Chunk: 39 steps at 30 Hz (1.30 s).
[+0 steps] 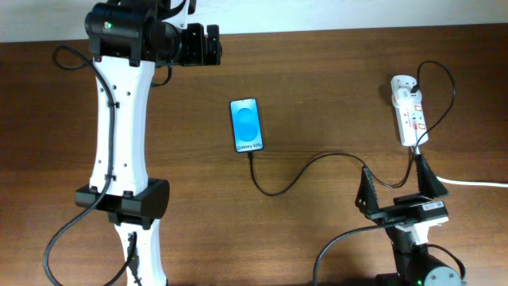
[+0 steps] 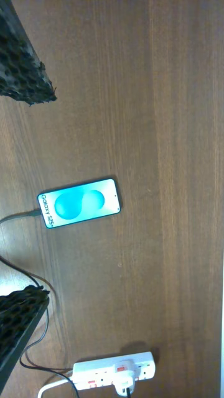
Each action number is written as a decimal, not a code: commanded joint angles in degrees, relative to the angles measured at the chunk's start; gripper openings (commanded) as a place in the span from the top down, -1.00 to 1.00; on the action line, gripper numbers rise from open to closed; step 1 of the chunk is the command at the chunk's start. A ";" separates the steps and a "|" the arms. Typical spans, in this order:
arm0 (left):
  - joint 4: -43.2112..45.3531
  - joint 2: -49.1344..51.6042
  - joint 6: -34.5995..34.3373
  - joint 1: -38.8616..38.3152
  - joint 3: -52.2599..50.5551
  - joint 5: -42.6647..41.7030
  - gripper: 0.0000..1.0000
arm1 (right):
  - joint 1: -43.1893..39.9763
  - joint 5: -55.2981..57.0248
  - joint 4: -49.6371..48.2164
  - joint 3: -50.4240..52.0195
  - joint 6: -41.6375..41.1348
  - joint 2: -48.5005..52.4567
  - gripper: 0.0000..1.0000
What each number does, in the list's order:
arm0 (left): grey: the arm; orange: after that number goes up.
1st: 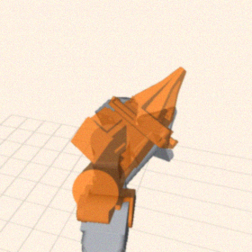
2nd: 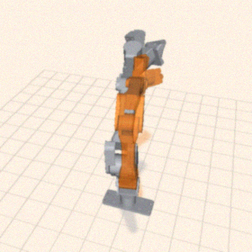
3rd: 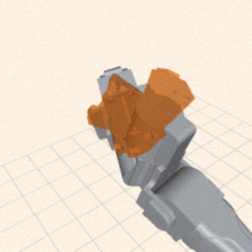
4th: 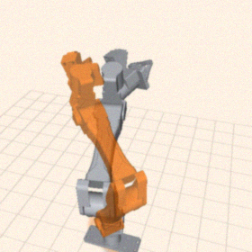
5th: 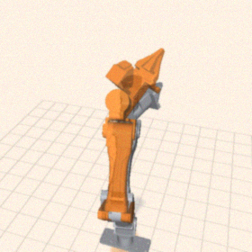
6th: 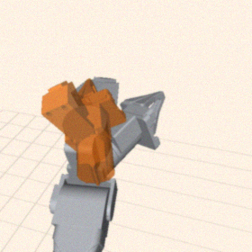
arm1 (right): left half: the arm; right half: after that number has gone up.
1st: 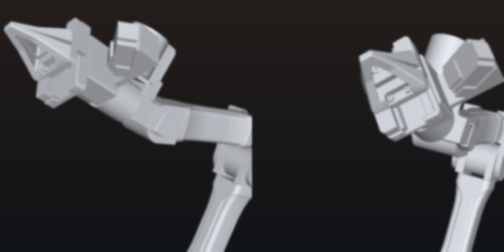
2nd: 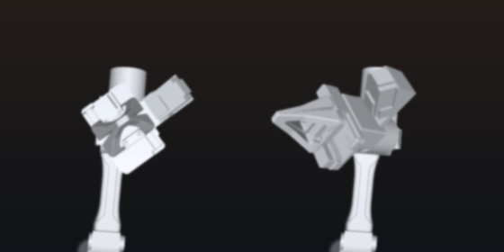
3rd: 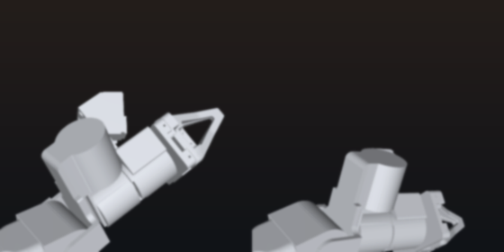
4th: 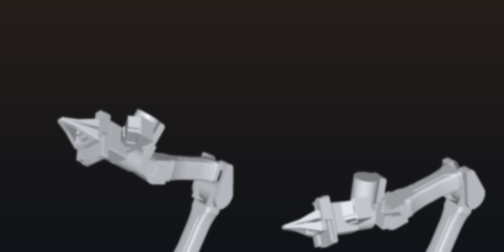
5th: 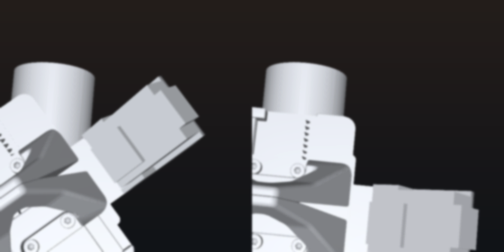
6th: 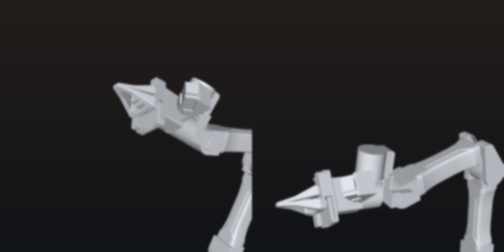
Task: Plug charger to phone and switch on socket
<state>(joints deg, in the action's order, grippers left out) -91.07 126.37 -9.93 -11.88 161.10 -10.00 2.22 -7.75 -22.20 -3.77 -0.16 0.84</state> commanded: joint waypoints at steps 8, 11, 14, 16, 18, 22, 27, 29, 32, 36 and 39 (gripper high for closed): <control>0.04 0.79 0.55 0.04 -0.07 0.42 -0.99 | -0.37 0.02 12.96 3.45 -0.28 -0.66 -0.97; 0.04 0.79 0.55 0.04 -0.07 0.42 -0.99 | -0.35 -0.85 22.53 3.45 -0.28 -0.66 -0.97; 0.04 0.79 0.55 0.04 -0.07 0.42 -0.99 | -0.37 -0.61 26.05 3.45 -0.26 -0.66 -0.97; 0.04 0.79 0.55 0.04 -0.07 0.42 -0.99 | -0.37 -0.59 26.03 3.45 -0.26 -0.66 -0.97; 0.04 0.79 0.55 0.04 -0.07 0.42 -0.99 | -0.37 -0.59 26.03 3.45 -0.26 -0.66 -0.97; 0.04 0.79 0.55 0.04 -0.07 0.42 -0.99 | -0.37 -0.59 26.03 3.45 -0.26 -0.66 -0.97; 0.04 0.79 0.55 0.04 -0.07 0.42 -0.99 | -0.37 -0.59 26.03 3.45 -0.26 -0.66 -0.97; 0.04 0.79 0.55 0.04 -0.07 0.42 -0.99 | -0.37 -0.59 26.03 3.45 -0.26 -0.66 -0.97; 0.04 0.79 0.55 0.04 -0.07 0.42 -0.99 | -0.37 -0.59 26.03 3.45 -0.26 -0.66 -0.97; 0.04 0.79 0.55 0.04 -0.07 0.42 -0.99 | -0.37 -0.59 26.03 3.45 -0.26 -0.66 -0.97; 0.04 0.79 0.55 0.04 -0.07 0.42 -0.99 | -0.37 -0.59 26.03 3.45 -0.26 -0.66 -0.97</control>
<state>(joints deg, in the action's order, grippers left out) -91.07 126.37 -9.91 -11.88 161.10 -10.00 2.22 -7.97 3.44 -0.60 -0.23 0.69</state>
